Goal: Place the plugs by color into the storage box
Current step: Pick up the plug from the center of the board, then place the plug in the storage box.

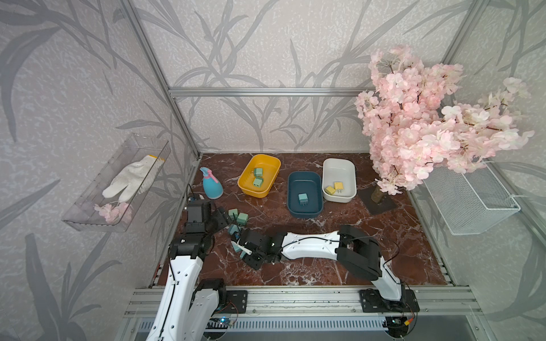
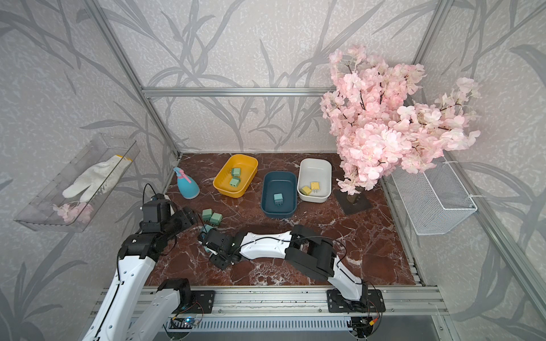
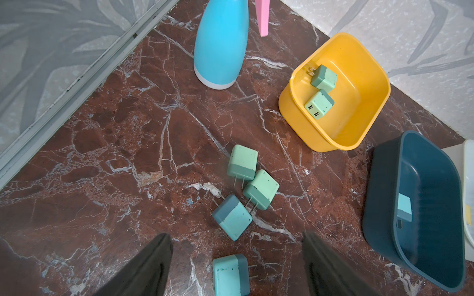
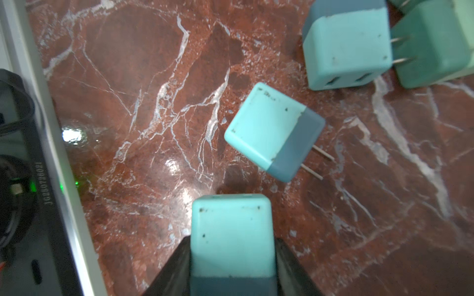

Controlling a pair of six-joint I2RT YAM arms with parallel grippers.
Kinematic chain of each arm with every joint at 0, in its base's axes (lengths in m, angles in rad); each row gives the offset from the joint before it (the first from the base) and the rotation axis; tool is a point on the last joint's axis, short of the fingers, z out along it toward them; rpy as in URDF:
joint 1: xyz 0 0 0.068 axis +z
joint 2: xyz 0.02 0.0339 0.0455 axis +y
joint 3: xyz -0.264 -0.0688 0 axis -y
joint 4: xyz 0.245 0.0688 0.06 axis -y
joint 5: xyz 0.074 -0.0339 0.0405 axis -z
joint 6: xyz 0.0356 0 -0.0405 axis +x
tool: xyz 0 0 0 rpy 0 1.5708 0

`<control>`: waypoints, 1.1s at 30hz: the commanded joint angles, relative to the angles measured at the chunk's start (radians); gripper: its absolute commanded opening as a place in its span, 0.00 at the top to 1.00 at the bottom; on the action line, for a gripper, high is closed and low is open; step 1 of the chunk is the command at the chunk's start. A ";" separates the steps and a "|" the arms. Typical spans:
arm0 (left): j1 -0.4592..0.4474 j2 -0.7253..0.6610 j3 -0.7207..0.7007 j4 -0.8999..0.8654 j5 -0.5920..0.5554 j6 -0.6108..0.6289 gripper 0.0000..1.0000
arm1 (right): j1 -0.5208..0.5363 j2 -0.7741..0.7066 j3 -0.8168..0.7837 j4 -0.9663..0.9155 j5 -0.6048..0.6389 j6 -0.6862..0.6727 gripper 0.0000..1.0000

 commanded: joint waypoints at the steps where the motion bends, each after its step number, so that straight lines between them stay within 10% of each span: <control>1: -0.008 0.020 -0.007 0.013 0.044 0.033 0.18 | 0.008 -0.113 -0.041 0.016 0.013 0.032 0.54; 18: -0.037 0.125 0.040 0.021 0.066 0.074 0.23 | -0.223 -0.628 -0.356 -0.130 0.073 0.103 0.54; 33: -0.429 0.324 0.183 0.081 -0.072 0.106 0.23 | -0.500 -0.681 -0.338 -0.224 0.097 0.086 0.52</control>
